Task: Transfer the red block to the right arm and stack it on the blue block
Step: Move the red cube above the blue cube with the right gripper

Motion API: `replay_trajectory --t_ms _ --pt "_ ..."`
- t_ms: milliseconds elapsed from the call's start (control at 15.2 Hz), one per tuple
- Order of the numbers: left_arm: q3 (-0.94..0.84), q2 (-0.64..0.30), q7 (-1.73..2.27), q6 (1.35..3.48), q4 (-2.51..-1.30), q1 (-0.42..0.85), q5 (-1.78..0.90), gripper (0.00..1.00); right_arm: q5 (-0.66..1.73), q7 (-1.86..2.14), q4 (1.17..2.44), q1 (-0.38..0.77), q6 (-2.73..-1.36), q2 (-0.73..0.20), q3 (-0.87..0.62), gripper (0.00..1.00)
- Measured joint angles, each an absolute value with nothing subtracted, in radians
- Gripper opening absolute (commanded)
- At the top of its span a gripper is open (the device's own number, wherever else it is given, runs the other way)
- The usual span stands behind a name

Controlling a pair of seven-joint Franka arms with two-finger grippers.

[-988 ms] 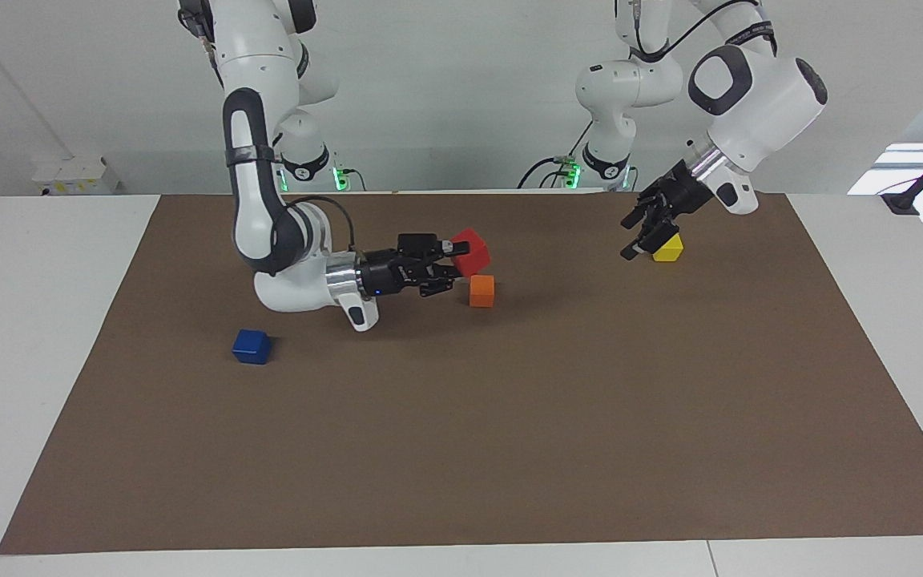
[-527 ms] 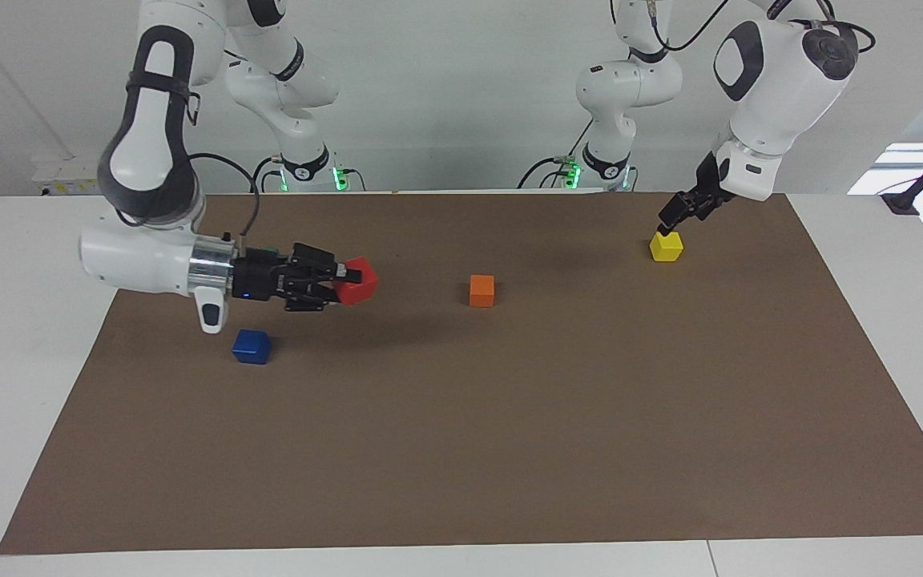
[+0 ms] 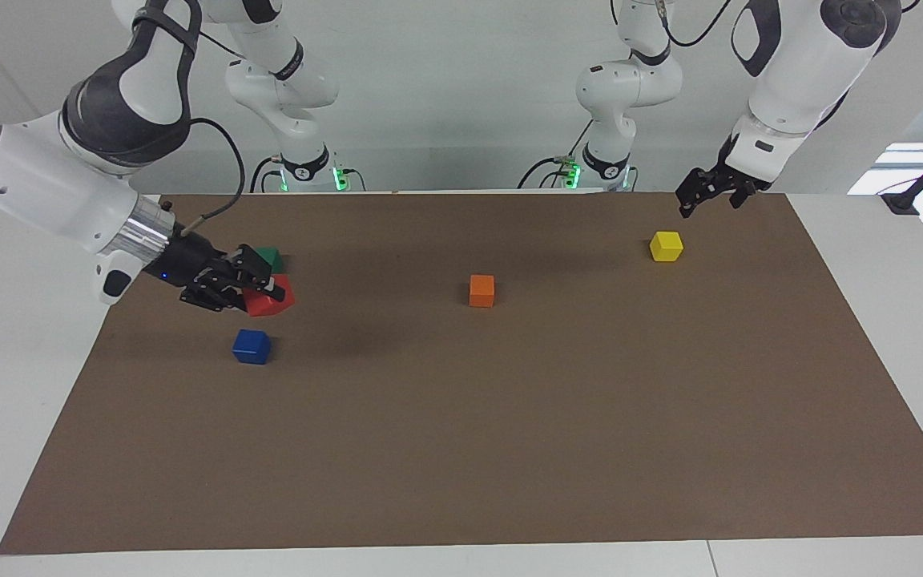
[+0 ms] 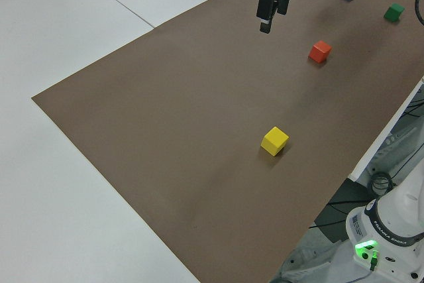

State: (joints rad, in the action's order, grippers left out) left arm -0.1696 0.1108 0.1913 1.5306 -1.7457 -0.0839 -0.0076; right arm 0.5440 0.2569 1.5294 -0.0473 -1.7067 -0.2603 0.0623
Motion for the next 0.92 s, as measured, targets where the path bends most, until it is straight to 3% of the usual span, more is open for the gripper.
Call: replay_trajectory --t_ms 198,527,725,922 --pt "-0.163 0.057 0.189 1.483 -1.645 -0.084 -0.007 1.00 0.375 0.256 1.528 -0.073 -1.708 -0.260 0.067 0.00" --pt "-0.135 0.020 0.178 1.485 -1.643 -0.081 -0.007 1.00 0.153 0.111 1.542 -0.016 -1.793 -0.260 0.064 0.00" --pt "-0.133 0.002 0.168 1.491 -1.623 -0.060 -0.007 1.00 0.059 0.022 1.642 0.037 -1.970 -0.242 0.062 0.00" --pt "-0.131 -0.008 0.168 1.494 -1.613 -0.056 -0.007 1.00 0.044 0.012 1.855 0.055 -2.237 -0.186 0.062 0.00"
